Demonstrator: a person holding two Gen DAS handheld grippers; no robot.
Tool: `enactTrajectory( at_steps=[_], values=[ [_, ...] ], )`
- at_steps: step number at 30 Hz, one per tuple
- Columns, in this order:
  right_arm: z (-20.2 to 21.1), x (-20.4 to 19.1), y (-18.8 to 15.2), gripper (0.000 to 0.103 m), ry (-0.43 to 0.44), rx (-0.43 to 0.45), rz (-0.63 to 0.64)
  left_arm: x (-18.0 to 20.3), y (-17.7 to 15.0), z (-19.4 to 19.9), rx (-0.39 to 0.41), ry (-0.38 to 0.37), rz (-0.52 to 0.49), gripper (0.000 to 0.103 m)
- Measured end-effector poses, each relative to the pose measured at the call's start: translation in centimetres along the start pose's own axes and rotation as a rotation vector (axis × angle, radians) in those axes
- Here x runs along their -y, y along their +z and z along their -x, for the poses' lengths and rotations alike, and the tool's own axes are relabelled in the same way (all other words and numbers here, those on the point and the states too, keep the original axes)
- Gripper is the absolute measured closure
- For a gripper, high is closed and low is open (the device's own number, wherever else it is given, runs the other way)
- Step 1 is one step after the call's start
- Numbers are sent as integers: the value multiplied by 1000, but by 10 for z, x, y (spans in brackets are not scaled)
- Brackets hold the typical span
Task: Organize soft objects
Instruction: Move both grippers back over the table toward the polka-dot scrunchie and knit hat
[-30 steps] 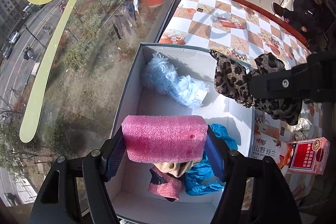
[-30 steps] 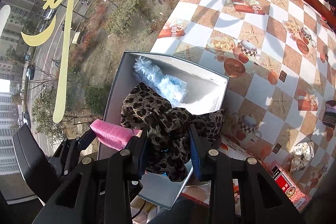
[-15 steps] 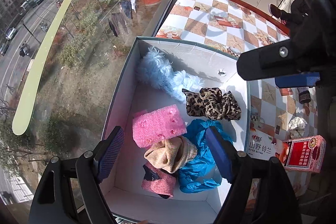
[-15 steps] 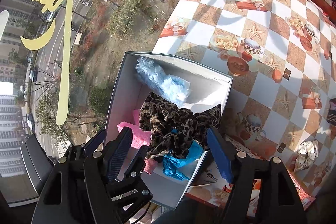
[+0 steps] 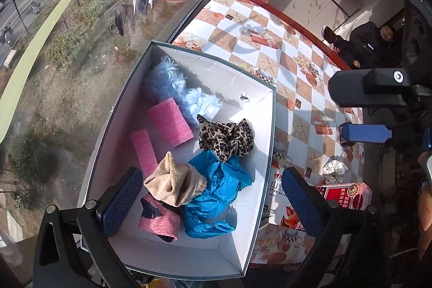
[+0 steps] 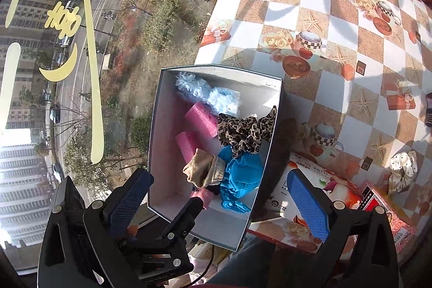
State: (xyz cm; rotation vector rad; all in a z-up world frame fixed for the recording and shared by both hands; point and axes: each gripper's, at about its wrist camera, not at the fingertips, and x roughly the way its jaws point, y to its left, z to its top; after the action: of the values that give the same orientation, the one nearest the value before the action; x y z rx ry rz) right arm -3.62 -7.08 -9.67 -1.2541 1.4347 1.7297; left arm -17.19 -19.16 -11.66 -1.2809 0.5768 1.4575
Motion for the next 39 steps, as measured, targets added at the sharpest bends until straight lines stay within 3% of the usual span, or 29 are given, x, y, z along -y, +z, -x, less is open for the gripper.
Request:
enactTrajectory(
  at_steps=[9,19,26,31,35,39],
  values=[
    [50,25,-22,0,57,76,-53,49,14,14,-3,-28,-134,0],
    [110,116,-48,0,57,151,-238,149,20,-5,-84,-104,-328,0],
    [141,207,-86,0,32,202,-415,229,19,-29,-186,-155,-430,0],
    [147,277,-116,1,-16,229,-560,293,12,-58,-270,-151,-513,0],
    [142,327,-137,1,-10,239,-666,332,5,-95,-385,-135,-520,0],
    [137,368,-154,1,-17,256,-748,355,-1,-141,-491,-40,-470,0]
  ],
)
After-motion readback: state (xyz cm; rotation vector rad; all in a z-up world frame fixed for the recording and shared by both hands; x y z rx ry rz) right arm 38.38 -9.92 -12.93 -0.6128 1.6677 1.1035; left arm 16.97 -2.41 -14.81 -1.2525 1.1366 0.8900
